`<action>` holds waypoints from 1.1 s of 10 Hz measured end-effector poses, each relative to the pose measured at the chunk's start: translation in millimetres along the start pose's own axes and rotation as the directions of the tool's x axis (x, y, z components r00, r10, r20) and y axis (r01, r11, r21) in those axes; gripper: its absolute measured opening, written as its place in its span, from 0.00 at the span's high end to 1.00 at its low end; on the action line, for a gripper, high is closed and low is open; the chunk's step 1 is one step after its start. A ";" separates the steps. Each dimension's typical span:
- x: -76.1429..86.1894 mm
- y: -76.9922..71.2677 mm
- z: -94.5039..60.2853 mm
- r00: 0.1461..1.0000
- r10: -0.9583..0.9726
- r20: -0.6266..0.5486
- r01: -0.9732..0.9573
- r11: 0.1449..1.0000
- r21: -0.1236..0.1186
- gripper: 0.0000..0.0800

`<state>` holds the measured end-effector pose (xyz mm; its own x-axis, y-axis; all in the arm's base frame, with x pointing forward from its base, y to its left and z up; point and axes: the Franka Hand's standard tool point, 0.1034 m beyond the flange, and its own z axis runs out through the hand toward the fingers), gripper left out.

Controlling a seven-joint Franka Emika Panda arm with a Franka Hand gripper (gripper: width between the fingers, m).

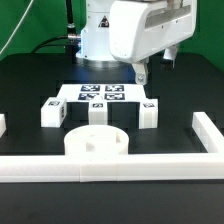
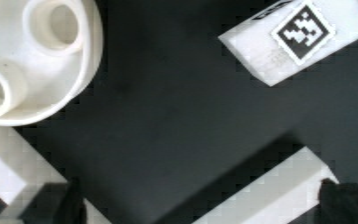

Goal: Assemble stool

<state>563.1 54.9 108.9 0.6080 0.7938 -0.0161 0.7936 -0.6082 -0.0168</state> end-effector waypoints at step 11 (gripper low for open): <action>-46.5 54.9 69.8 0.997 -0.076 -0.013 0.076 0.997 -0.001 0.19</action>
Offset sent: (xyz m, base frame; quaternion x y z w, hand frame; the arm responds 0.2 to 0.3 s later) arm 0.0211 -0.0391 -0.0321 0.0019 0.0282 -0.0369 0.9989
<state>576.8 -15.5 38.9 0.5460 0.8378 -0.0015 0.8377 -0.5459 -0.0167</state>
